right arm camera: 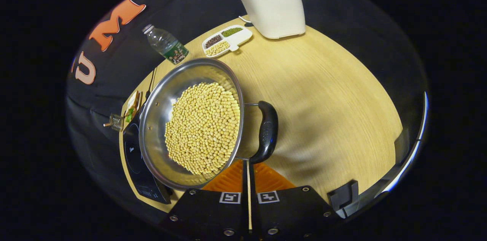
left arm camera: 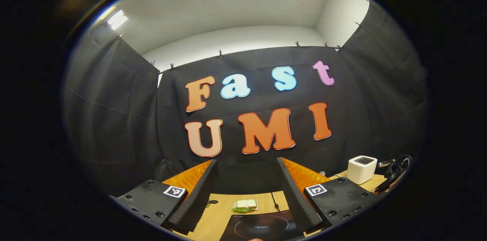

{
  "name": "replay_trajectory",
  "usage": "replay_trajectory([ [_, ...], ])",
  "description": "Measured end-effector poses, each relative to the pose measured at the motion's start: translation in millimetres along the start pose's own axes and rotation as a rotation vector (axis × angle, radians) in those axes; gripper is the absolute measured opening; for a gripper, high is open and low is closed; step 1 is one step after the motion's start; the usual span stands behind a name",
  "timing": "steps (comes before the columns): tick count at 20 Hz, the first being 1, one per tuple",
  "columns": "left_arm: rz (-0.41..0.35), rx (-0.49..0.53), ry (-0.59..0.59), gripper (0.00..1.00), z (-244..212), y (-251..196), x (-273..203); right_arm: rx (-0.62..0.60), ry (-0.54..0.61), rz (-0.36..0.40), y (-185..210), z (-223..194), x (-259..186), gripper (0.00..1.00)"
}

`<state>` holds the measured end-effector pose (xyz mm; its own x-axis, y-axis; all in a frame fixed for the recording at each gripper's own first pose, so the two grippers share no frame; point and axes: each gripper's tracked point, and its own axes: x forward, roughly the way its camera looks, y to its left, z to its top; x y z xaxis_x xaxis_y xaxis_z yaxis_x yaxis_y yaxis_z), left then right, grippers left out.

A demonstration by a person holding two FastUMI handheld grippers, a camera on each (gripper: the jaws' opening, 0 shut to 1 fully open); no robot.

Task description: First push the handle of the pot to place it horizontally, then grasp the pot with both hands and set it on the induction cooktop.

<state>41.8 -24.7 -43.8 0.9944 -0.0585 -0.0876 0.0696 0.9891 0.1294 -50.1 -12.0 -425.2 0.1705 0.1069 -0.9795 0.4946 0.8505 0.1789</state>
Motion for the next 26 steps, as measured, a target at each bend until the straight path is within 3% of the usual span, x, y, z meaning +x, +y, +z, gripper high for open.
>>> replay_trajectory([
  [11,-0.020,0.014,0.073,1.00,-33,-10,20,-0.030,-0.079,-0.074,-4,73,22,0.02],
  [17,-0.051,0.002,0.134,0.99,-59,-21,30,-0.081,-0.128,-0.067,-1,97,19,0.04],
  [23,-0.141,-0.043,0.251,0.99,-99,-56,44,-0.228,-0.316,-0.063,9,137,-37,0.30],
  [26,-0.198,-0.056,0.335,1.00,-125,-80,48,-0.292,-0.343,-0.043,27,135,-49,0.51],
])
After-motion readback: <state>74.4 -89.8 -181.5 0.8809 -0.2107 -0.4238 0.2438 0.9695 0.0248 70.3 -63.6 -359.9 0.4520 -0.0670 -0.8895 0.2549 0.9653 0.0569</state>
